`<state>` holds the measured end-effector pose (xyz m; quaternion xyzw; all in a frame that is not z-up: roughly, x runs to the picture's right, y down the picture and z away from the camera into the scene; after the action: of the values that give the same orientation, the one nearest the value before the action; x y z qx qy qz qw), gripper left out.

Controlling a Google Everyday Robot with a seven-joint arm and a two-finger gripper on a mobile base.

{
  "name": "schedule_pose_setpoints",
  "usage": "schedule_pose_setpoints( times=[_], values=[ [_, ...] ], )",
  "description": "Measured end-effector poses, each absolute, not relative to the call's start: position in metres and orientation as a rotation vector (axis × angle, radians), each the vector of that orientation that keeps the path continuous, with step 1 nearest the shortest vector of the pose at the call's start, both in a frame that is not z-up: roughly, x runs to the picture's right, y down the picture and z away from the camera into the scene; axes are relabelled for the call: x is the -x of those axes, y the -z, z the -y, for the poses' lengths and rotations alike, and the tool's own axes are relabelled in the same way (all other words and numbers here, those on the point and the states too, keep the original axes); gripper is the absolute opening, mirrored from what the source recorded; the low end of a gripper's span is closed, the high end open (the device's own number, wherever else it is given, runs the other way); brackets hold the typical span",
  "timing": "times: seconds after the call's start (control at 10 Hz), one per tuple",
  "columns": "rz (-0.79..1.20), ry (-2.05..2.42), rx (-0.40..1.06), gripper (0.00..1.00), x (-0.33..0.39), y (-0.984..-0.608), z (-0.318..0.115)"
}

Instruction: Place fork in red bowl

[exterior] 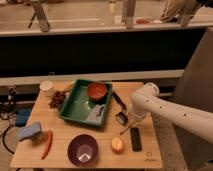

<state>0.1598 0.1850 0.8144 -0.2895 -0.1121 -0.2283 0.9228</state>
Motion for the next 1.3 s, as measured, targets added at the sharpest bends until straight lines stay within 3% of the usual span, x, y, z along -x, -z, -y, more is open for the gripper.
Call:
schedule_pose_setpoints(
  times=[1.3],
  values=[
    [0.262,0.471,0.581,0.43,-0.163,-0.849,-0.206]
  ],
)
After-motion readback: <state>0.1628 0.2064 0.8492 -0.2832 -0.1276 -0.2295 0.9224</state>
